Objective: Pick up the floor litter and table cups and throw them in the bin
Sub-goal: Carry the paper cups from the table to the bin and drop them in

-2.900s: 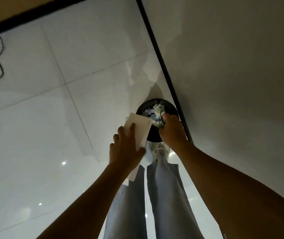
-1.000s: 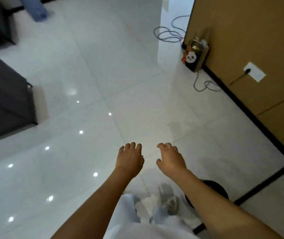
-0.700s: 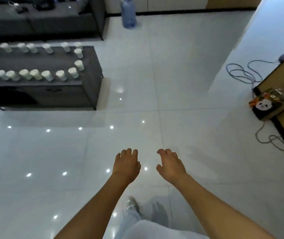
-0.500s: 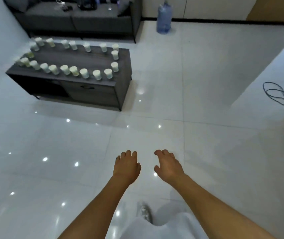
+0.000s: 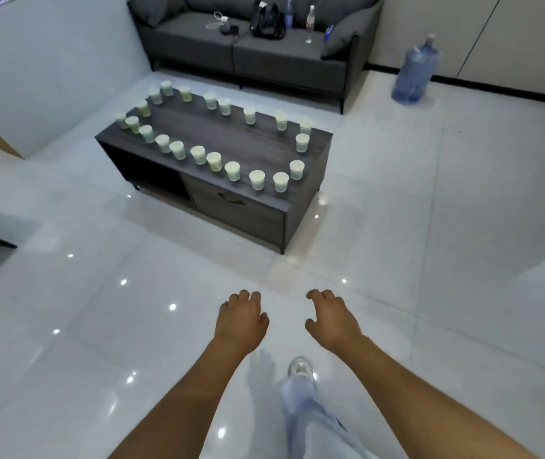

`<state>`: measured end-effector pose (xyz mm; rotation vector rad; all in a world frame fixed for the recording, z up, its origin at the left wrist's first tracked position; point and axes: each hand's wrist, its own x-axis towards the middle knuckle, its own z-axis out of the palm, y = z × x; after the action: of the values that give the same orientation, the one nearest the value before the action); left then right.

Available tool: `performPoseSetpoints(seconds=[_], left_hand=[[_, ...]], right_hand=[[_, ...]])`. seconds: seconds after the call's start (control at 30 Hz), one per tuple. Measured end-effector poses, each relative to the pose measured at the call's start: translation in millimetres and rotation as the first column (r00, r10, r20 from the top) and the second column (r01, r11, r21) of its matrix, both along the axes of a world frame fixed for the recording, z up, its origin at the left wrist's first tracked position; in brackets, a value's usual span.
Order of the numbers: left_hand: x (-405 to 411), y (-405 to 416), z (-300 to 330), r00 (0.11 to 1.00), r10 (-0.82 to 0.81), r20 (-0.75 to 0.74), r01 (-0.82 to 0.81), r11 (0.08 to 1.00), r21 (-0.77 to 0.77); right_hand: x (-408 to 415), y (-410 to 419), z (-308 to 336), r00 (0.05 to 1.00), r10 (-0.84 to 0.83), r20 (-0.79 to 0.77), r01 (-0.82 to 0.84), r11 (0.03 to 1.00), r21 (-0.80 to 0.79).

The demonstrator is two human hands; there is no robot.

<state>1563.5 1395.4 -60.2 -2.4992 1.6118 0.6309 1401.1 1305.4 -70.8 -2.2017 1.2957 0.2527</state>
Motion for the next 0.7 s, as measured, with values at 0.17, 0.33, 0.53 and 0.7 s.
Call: performPoseSetpoints(seconds=[0.17, 0.33, 0.53, 0.7], left_hand=[[58.3, -87.7, 7.6, 0.997, 0.078, -0.019, -0.079, 0.997, -0.016], [122.2, -144.1, 1.1, 0.990, 0.134, -0.046, -0.134, 0.991, 0.005], [223.7, -213.1, -19.3, 0.990, 0.134, -0.045, -0.133, 0.991, 0.028], [311.7, -277.3, -25.2, 0.992, 0.107, -0.060, -0.106, 0.994, 0.024]], right_hand=[[65.1, -104.1, 9.5, 0.999, 0.039, 0.003, -0.039, 0.999, -0.019], [132.2, -175.9, 5.6, 0.997, 0.078, -0.018, -0.078, 0.997, 0.015], [229.8, -245.1, -16.1, 0.996, 0.076, -0.041, -0.074, 0.996, 0.051], [309.5, -298.9, -22.0, 0.999, 0.032, -0.044, -0.028, 0.997, 0.078]])
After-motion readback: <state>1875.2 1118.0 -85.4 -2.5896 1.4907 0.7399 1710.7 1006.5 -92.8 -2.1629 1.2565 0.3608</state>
